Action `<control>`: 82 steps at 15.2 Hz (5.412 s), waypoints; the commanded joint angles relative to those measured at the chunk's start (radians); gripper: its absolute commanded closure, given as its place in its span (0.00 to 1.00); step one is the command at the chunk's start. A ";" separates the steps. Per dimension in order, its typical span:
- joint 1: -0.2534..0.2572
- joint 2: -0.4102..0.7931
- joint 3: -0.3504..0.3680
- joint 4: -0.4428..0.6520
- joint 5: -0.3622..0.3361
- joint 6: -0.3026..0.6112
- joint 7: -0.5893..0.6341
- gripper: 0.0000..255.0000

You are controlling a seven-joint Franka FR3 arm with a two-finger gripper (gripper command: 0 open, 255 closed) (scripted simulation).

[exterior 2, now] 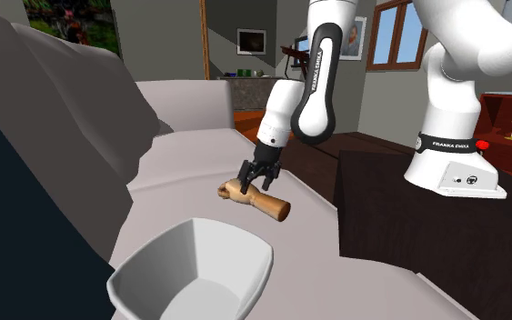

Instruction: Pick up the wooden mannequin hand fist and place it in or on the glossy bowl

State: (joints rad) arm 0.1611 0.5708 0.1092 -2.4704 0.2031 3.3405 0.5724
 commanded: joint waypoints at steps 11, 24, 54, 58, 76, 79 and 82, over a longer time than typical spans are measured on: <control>0.002 0.083 -0.002 0.055 -0.004 0.029 -0.001 0.00; 0.007 0.032 -0.006 0.033 0.001 0.000 0.000 1.00; 0.160 -0.451 -0.173 -0.082 -0.073 -0.371 0.094 1.00; 0.188 -0.486 -0.184 -0.074 -0.129 -0.414 0.167 1.00; 0.562 -0.274 -0.173 0.269 -0.436 -0.571 0.832 1.00; 0.611 -0.219 -0.167 0.361 -0.448 -0.616 0.893 1.00; 0.656 -0.159 -0.160 0.462 -0.454 -0.666 0.944 1.00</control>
State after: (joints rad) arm 0.8041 0.3926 -0.0532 -2.0406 -0.2494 2.6898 1.5009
